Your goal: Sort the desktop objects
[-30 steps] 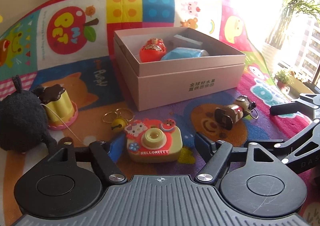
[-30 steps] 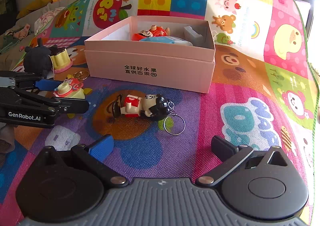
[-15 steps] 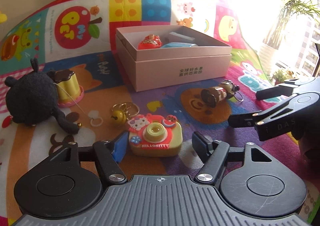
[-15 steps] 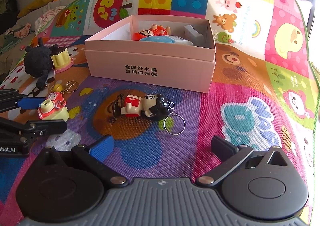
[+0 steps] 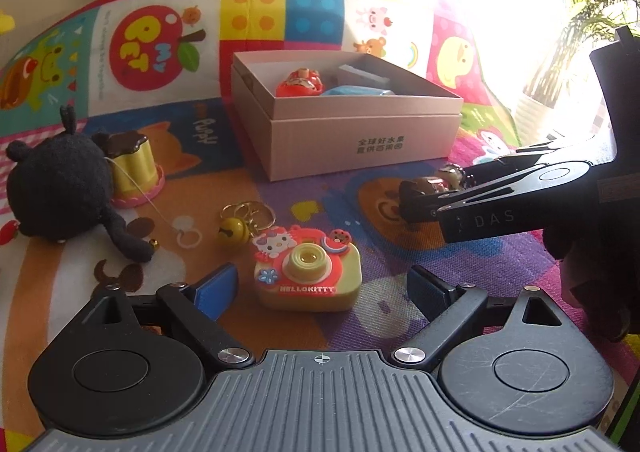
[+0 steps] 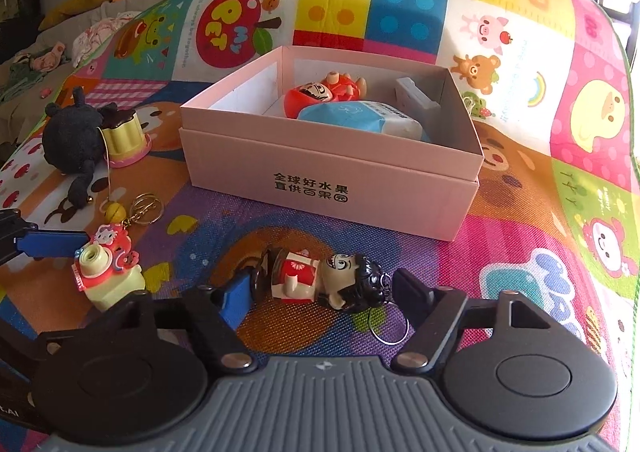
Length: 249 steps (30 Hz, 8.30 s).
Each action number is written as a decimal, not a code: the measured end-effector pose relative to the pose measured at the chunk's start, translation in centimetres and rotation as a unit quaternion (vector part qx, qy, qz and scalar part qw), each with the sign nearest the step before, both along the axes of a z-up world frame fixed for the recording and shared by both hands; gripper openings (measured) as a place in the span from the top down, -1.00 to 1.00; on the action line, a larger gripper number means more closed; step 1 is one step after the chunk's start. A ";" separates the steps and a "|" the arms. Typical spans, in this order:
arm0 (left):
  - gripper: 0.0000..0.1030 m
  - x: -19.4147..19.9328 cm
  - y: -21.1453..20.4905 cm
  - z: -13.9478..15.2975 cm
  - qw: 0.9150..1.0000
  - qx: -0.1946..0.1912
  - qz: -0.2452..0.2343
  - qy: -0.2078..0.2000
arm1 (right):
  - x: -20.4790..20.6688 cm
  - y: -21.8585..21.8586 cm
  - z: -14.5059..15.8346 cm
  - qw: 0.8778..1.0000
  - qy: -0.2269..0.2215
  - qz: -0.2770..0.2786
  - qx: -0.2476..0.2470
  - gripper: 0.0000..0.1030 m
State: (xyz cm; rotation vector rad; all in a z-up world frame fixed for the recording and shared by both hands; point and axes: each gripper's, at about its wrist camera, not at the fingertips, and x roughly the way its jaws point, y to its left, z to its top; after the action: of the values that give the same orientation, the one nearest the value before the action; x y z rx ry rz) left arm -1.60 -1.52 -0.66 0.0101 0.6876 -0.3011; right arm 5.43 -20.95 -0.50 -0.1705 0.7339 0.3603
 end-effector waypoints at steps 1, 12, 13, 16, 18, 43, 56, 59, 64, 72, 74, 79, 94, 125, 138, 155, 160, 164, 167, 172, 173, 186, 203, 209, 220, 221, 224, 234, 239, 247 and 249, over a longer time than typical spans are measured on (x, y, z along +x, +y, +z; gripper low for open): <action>-0.86 0.0 0.0 0.0 1.000 -0.001 0.000 0.000 | -0.2 0.0 0.2 1.000 -0.004 -0.001 -0.001 -0.25; -0.71 0.4 0.2 0.1 1.000 0.003 0.015 0.001 | -3.1 -1.3 1.4 1.000 -0.013 0.007 -0.002 -0.25; -0.70 0.5 0.1 0.2 1.000 0.006 0.014 0.001 | -3.3 -1.3 1.4 1.000 -0.013 0.009 -0.004 -0.25; -0.62 1.0 -0.4 0.2 1.000 0.017 0.012 0.000 | -4.1 -1.5 1.2 1.000 -0.009 0.014 -0.009 -0.25; -0.48 1.4 -0.9 0.1 1.000 0.028 0.007 -0.002 | -4.5 -1.5 1.0 1.000 -0.006 0.018 -0.013 -0.25; -0.22 4.1 -4.0 12.2 0.978 0.077 -0.028 -0.192 | -6.0 -7.5 17.6 0.972 -0.222 -0.014 0.072 -0.25; -0.66 10.6 -2.7 5.6 0.994 0.021 -0.033 -0.105 | -1.5 -6.5 15.7 0.982 -0.173 -0.040 0.069 -0.25; -0.77 7.9 -0.8 5.4 0.994 0.018 -0.017 -0.102 | -0.1 -5.7 15.8 0.984 -0.158 -0.034 0.077 -0.25; -0.85 4.4 3.1 3.8 0.995 -0.002 0.045 -0.084 | 3.7 -2.6 15.1 0.991 -0.107 -0.013 0.081 -0.25; -0.87 2.8 6.1 0.9 0.995 -0.062 0.062 -0.043 | 13.6 4.0 13.0 0.997 -0.012 -0.025 0.077 -0.25; -0.87 2.7 6.3 0.9 0.995 -0.070 0.058 -0.042 | 16.0 5.9 12.2 0.997 0.007 -0.027 0.070 -0.25; -0.89 2.3 6.3 0.9 0.994 -0.084 0.045 -0.051 | 20.3 9.1 9.6 0.995 0.057 -0.037 0.068 -0.25; -0.93 2.5 7.2 0.9 0.991 -0.111 0.060 -0.045 | 16.5 10.0 10.0 0.999 0.027 0.004 0.047 -0.49; -0.96 -0.5 10.3 1.1 0.990 -0.070 0.115 -0.038 | 3.1 17.1 4.2 0.979 0.036 0.194 -0.040 0.27; -0.53 2.2 6.6 3.3 0.992 0.003 0.086 -0.093 | -1.7 2.5 3.4 0.998 -0.021 0.058 -0.006 -0.65; 0.16 5.0 3.3 2.3 0.995 0.050 0.074 -0.037 | -2.3 -2.5 -0.4 0.999 0.001 -0.043 0.034 -1.00; 0.09 2.3 -0.6 2.4 1.000 0.012 -0.017 -0.023 | -1.7 -3.3 -0.7 0.996 0.017 -0.079 0.045 -1.00; -0.19 1.3 -2.5 2.0 0.998 -0.015 -0.053 -0.015 | -1.3 -3.4 -0.9 0.995 0.022 -0.083 0.044 -1.00; -0.25 0.6 -3.0 1.9 0.997 -0.024 -0.069 -0.010 | -1.2 -3.3 -1.0 0.996 0.025 -0.080 0.036 -1.00; -0.68 -0.1 -1.4 1.0 0.997 -0.043 -0.055 0.012 | -1.2 -3.1 -1.0 0.997 0.026 -0.073 0.025 -1.00; -0.69 -0.4 -1.0 0.8 0.998 -0.039 -0.044 0.010 | -1.2 -3.1 -1.0 0.997 0.026 -0.073 0.026 -1.00; -0.90 0.6 8.1 0.3 0.985 -0.065 0.157 0.004 | -4.8 1.9 0.1 0.998 -0.007 0.057 0.016 -1.00; -0.95 0.1 7.7 0.4 0.985 -0.060 0.163 -0.007 | -1.1 -2.3 -0.7 0.995 -0.014 -0.093 -0.038 -1.00; -0.96 1.8 9.6 1.4 0.974 -0.056 0.217 -0.029 | -1.4 -2.0 -0.9 0.994 -0.019 -0.097 -0.041 -1.00; -0.97 9.2 10.0 4.0 0.975 -0.033 0.216 -0.046 | -1.5 -2.0 -0.9 0.994 -0.016 -0.100 -0.034 -1.00; -0.97 9.6 9.5 4.2 0.976 -0.028 0.209 -0.050 | -1.4 -2.1 -0.9 0.994 -0.015 -0.100 -0.033 -1.00; -0.98 10.8 8.1 4.5 0.981 -0.009 0.184 -0.056 | -1.4 -2.2 -0.9 0.995 -0.012 -0.100 -0.028 -1.00; -0.99 8.6 4.6 4.8 0.993 0.005 0.047 -0.105 | -1.2 -2.6 -1.1 0.995 -0.003 -0.102 -0.013 -1.00; -0.99 6.7 5.0 4.1 0.984 0.073 0.098 -0.128 | -1.2 -2.6 -1.1 0.995 -0.003 -0.102 -0.013 -1.00; -1.00 7.2 3.7 2.2 0.987 0.096 0.071 -0.109 | -1.2 -2.6 -1.1 0.995 -0.002 -0.102 -0.012 -1.00; -1.00 7.5 3.6 2.3 0.986 0.102 0.076 -0.111 | -1.2 -2.6 -1.1 0.995 -0.002 -0.102 -0.012 -1.00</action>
State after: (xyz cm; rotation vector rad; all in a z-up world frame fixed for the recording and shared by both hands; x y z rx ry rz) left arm 5.85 2.08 1.63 0.1830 0.4927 -0.0809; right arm 4.21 -23.52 -1.56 -0.1172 0.7448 0.1564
